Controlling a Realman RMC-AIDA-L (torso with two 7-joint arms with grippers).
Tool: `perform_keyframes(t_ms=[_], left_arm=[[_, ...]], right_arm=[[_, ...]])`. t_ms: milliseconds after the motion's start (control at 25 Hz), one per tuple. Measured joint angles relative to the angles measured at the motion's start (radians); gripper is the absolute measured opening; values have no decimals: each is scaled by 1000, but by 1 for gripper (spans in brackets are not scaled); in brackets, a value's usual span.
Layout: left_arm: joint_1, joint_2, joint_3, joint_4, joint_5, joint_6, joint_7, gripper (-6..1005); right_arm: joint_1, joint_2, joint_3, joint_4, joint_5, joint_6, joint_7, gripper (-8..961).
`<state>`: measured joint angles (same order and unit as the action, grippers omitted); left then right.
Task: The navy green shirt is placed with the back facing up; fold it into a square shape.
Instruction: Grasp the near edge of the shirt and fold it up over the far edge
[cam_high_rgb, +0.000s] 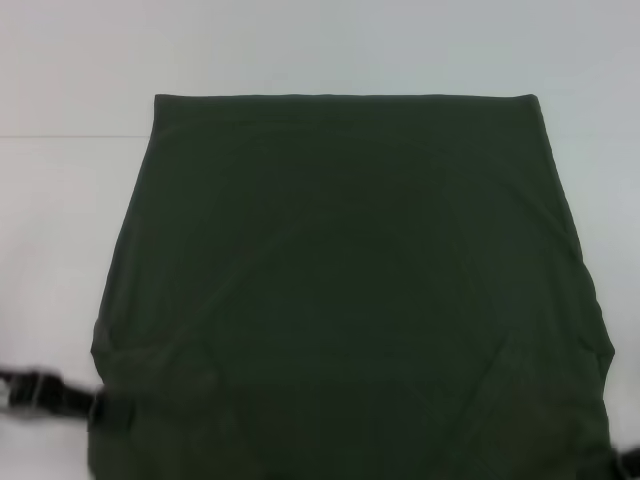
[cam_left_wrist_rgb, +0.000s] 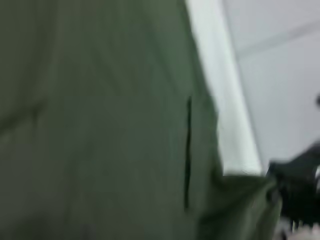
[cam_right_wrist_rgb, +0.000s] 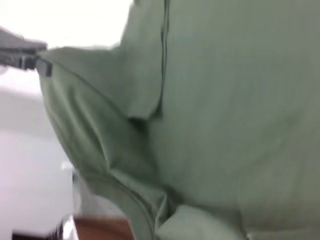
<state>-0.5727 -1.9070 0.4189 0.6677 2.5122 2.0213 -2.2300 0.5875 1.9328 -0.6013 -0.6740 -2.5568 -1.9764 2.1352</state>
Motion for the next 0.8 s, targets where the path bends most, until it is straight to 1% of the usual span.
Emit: perform_keyframes(t_ms=[120,160,280,400,520,680,800], left_arm=[[-6,7,-84,1,-44,-38,-25,34],[-8,8,-97,0,-51,-50,-31,34],[-11,8,-137,-1,-83,-131,-54,33],[-9,3,-157,-8,-133,-192,-59,33],[-4,1,-162,-39,-184,-264,-50,33],[6,-7,-164,-99,-262,-370,1,33],[7,-25,-164,-130,-307,-429,53,34]], right_arm=[[-4,-20,68,-6,61,9,-2,78],[-7,-25,92,-8,80,12,-4,78],[-10,-33,161,-11,129,34,-9,80],[-17,-37,214,-11,178,68,-13,81],[-30,-35,242,4,237,122,-25,82],[-52,-18,250,28,323,205,-52,84],[-56,-8,253,57,361,272,-90,86]])
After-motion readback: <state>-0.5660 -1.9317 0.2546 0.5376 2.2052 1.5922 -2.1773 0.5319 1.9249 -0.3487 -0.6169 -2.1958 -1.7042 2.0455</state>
